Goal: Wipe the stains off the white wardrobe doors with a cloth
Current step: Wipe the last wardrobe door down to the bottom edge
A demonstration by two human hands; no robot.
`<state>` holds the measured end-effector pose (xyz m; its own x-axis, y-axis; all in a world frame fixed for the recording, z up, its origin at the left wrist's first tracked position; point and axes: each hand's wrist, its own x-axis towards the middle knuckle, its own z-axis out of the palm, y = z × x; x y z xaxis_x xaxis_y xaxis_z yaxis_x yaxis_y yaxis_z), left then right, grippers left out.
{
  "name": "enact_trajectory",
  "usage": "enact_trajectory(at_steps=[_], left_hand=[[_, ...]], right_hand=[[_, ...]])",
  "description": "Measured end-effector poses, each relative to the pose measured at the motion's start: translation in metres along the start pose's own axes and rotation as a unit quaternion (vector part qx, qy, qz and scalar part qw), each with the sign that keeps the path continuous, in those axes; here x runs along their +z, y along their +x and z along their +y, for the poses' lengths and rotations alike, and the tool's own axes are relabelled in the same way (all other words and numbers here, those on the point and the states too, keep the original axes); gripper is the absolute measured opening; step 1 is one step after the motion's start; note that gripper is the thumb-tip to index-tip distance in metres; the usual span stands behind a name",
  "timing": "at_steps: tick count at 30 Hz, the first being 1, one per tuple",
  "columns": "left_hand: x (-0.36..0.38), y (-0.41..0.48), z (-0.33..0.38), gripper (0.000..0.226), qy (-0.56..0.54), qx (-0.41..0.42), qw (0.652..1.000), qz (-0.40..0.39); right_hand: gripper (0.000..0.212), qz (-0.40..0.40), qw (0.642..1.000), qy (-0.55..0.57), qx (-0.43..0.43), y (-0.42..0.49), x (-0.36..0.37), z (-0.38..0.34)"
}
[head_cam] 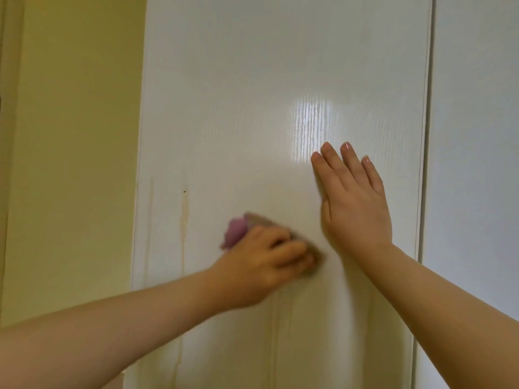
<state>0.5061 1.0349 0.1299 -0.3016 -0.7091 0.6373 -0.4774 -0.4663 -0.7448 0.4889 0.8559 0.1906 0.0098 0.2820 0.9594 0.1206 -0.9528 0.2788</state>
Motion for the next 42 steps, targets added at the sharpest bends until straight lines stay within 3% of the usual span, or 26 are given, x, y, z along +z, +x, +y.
enact_trajectory(at_steps=[2,3,5,7,9,11,13,15,17,19,21,25,27,29,31,33,36,38,42], left_hand=[[-0.013,-0.009,-0.016,0.022,-0.012,0.053,0.998,-0.034],[-0.023,-0.008,-0.037,0.022,-0.002,0.021,1.0,-0.021],[-0.043,-0.004,-0.083,0.027,0.039,-0.171,0.984,0.039],[-0.054,-0.013,-0.095,0.04,0.073,-0.325,0.939,0.083],[-0.044,-0.031,-0.066,0.04,0.086,-0.29,0.951,0.066],[-0.044,-0.054,-0.035,0.033,0.071,-0.149,0.986,-0.004],[-0.061,-0.065,-0.045,0.027,0.076,-0.069,0.993,-0.062],[-0.077,-0.062,-0.078,0.029,0.111,-0.115,0.986,-0.058],[-0.087,-0.054,-0.107,0.039,0.135,-0.266,0.954,-0.002],[-0.082,-0.058,-0.102,0.046,0.139,-0.338,0.93,0.031],[-0.069,-0.081,-0.069,0.045,0.133,-0.292,0.947,0.011],[-0.082,-0.116,-0.048,0.037,0.124,-0.168,0.976,-0.068],[-0.093,-0.103,-0.081,0.037,0.143,-0.218,0.964,-0.048],[-0.097,-0.08,-0.117,0.043,0.158,-0.339,0.927,0.022],[-0.088,-0.074,-0.122,0.044,0.154,-0.395,0.904,0.065],[-0.073,-0.101,-0.093,0.042,0.148,-0.374,0.913,0.063],[-0.075,-0.155,-0.041,0.038,0.127,-0.31,0.942,-0.001],[-0.089,-0.151,-0.054,0.034,0.085,-0.303,0.949,-0.027],[-0.095,-0.085,-0.124,0.038,0.045,-0.389,0.919,0.05]], right_hand=[[0.055,-0.003,1.0,0.003,0.0,-0.001,-0.001,0.001],[0.055,-0.004,1.0,0.006,0.002,-0.001,-0.002,0.0],[0.056,-0.01,1.0,0.004,0.007,-0.002,-0.003,-0.001],[0.055,-0.018,1.0,0.003,0.012,-0.002,-0.003,-0.002],[0.054,-0.024,1.0,0.003,0.016,-0.002,-0.003,-0.001],[0.054,-0.028,0.999,0.007,0.019,-0.001,-0.004,-0.002],[0.053,-0.028,0.999,0.011,0.021,-0.001,-0.005,-0.004],[0.05,-0.021,0.999,0.01,0.037,0.002,-0.008,-0.01],[0.046,-0.002,0.999,0.017,0.041,0.012,-0.01,-0.022],[0.048,0.012,1.0,0.016,-0.013,0.027,-0.007,-0.039],[0.047,0.013,0.998,0.034,-0.054,0.039,0.001,-0.058],[0.046,-0.011,0.999,0.027,-0.027,0.041,0.018,-0.079],[0.046,-0.009,0.999,0.014,-0.035,0.038,0.021,-0.079],[0.046,0.002,0.999,0.011,-0.035,0.038,0.022,-0.079],[0.046,0.01,0.999,0.008,-0.034,0.038,0.024,-0.08],[0.047,0.01,0.999,0.005,-0.034,0.037,0.025,-0.08],[0.047,0.011,0.999,0.005,-0.037,0.037,0.026,-0.079],[0.046,0.012,0.999,0.008,-0.031,0.037,0.025,-0.08],[0.046,0.009,1.0,0.011,-0.027,0.038,0.022,-0.082]])
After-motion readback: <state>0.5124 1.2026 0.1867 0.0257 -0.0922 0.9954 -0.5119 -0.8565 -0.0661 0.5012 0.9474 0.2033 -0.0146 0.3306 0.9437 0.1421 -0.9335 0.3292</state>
